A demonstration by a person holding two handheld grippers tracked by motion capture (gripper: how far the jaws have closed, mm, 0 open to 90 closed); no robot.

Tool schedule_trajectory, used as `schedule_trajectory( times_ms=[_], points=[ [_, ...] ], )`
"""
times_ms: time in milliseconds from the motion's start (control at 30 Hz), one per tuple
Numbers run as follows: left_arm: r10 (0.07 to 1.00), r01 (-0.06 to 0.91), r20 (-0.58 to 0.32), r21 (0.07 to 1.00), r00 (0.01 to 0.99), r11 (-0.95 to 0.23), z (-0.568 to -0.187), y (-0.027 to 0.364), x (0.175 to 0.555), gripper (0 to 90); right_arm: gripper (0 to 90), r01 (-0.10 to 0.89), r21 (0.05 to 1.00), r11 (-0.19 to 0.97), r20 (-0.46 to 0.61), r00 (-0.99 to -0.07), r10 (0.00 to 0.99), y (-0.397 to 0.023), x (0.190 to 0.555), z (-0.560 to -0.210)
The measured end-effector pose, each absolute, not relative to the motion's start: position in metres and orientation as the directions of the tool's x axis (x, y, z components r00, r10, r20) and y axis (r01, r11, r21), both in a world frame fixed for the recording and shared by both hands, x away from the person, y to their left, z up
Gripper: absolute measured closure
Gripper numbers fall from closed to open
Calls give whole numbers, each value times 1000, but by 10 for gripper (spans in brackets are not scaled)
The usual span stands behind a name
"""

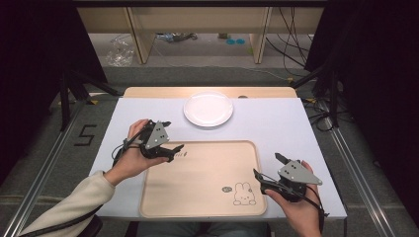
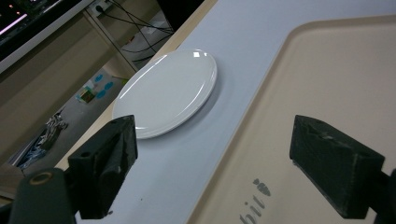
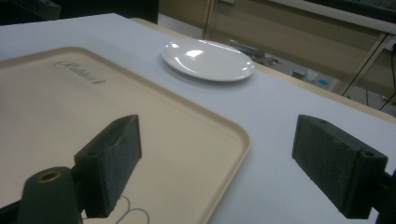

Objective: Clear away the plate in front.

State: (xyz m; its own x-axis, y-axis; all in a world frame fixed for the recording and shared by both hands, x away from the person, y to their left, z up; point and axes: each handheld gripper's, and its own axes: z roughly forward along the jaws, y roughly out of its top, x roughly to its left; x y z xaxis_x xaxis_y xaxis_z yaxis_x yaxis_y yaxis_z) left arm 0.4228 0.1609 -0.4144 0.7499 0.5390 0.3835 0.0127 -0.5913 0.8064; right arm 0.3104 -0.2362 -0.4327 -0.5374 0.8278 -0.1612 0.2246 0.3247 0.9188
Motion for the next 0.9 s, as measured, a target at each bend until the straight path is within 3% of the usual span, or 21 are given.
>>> schedule_trajectory(
  times_ms=[900],
  points=[
    [498, -1, 464, 732, 733, -681, -414, 125, 475, 154, 168, 213, 920, 330, -174, -534, 828, -237, 312, -434]
  ],
)
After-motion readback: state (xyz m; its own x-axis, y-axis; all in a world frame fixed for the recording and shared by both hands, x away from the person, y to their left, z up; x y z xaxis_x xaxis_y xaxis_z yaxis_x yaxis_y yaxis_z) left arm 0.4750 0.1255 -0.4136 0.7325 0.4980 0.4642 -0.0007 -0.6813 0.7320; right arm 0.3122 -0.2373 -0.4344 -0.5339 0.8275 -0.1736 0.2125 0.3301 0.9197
